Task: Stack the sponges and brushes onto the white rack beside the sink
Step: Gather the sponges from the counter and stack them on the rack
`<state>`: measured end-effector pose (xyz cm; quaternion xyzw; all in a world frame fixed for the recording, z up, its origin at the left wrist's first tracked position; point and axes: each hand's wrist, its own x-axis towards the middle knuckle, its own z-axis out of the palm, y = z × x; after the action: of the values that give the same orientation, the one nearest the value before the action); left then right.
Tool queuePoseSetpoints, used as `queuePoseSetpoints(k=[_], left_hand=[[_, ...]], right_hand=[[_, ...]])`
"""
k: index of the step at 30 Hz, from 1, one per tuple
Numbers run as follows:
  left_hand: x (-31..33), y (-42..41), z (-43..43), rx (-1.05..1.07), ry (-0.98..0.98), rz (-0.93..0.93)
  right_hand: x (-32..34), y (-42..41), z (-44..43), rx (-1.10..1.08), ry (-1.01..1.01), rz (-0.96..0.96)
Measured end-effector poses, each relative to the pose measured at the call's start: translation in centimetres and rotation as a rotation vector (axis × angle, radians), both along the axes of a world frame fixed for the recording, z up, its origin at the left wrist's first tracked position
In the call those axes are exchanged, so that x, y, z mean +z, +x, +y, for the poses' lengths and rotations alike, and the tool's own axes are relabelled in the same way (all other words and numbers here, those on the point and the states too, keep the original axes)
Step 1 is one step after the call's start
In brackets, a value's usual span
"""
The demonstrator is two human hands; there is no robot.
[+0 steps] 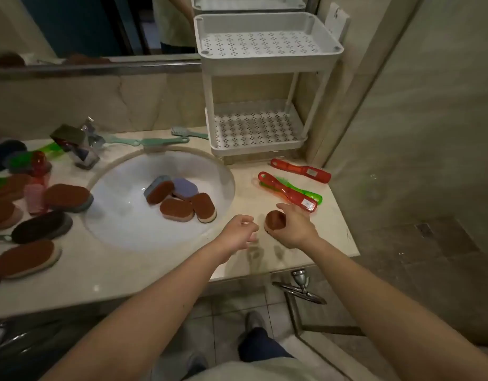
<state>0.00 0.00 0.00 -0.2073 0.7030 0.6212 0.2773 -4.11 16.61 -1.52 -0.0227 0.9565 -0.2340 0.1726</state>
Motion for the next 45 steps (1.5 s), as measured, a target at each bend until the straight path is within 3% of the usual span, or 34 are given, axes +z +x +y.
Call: queuePoseSetpoints(k=[9, 14, 22, 27, 31, 39, 45], left_hand=[[-0.7, -2.0, 2.5, 0.004, -0.014, -0.125], [-0.4, -2.6, 2.5, 0.154, 0.020, -0.103], [0.0, -2.5, -0.8, 0.534, 0.020, 0.021], [-0.3, -1.9, -4.9, 0.693, -0.030, 0.092], [-1.0, -2.2, -8.4, 0.737, -0.012, 0.096], [-3.6, -5.6, -15.8, 0.647, -0.131, 0.015], [-6.4, -7.8, -21.1, 0.477, -0.195, -0.036]], right_hand=[[-2.1, -2.0, 0.9, 0.184, 0.178, -0.059], [-1.6, -3.1, -0.2, 0.156, -0.104, -0.093], [0.0, -4.8, -5.9, 0.200, -0.361, -0.165], [-0.1, -4.9, -10.5, 0.196, -0.624, -0.311], [-0.6, -5.7, -13.9, 0.151, -0.692, -0.371], [-3.7, -8.7, -20.1, 0.098, -0.569, -0.295], [-7.3, -11.1, -22.4, 0.245, -0.151, -0.236]])
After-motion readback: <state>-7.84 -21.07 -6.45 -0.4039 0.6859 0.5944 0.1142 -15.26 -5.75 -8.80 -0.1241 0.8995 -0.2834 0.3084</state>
